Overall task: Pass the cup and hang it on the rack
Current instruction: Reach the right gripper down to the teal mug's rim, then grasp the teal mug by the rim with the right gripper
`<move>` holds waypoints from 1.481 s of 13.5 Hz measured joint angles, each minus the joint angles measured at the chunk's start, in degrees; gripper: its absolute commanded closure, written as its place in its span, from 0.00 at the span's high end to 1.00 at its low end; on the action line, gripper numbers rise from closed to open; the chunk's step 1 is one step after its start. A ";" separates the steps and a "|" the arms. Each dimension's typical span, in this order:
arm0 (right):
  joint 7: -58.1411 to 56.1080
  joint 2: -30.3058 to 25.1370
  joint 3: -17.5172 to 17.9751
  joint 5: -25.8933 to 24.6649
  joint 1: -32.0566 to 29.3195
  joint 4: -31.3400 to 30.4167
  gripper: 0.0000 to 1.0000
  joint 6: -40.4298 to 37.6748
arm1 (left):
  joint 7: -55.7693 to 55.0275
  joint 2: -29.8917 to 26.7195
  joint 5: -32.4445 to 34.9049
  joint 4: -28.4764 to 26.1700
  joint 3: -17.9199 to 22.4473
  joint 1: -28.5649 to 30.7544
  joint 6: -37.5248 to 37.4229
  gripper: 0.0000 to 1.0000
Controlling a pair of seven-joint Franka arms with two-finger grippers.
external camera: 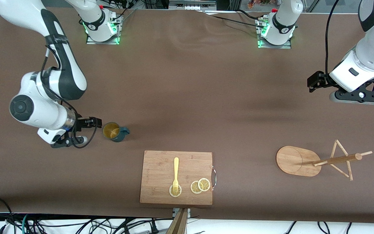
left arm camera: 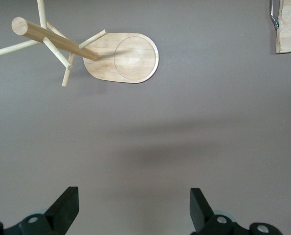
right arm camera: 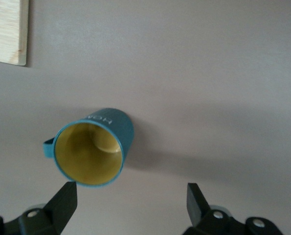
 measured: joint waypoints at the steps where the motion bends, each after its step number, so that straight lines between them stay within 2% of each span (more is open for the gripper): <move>1: 0.00 1.05 0.00 0.00 0.22 0.01 0.99 1.07 | 0.00 0.01 0.00 0.01 0.01 0.04 0.00 1.00; 5: -0.01 4.15 0.00 0.00 0.61 0.01 0.97 3.39 | 0.00 0.02 0.00 0.02 0.00 0.12 0.00 1.00; 7: -0.02 5.10 0.00 0.00 0.65 -0.01 0.92 4.04 | 0.00 0.02 0.00 0.02 0.01 0.34 0.00 1.00; 11: -0.03 6.51 0.00 0.00 0.70 -0.26 0.75 6.08 | 0.00 0.02 0.00 0.03 -0.35 0.31 0.00 1.00; 14: -0.03 6.70 0.00 0.01 0.70 -0.47 0.68 6.18 | 0.00 0.02 0.00 0.03 -0.37 0.32 0.00 1.00; 17: -0.02 6.71 0.00 0.02 0.72 -1.13 0.45 6.42 | 0.00 0.02 0.00 0.03 -0.36 0.32 0.00 1.00; 20: -0.02 6.71 0.00 0.03 1.02 -1.21 0.17 6.49 | 0.00 0.02 0.00 0.03 -0.39 0.32 0.00 1.00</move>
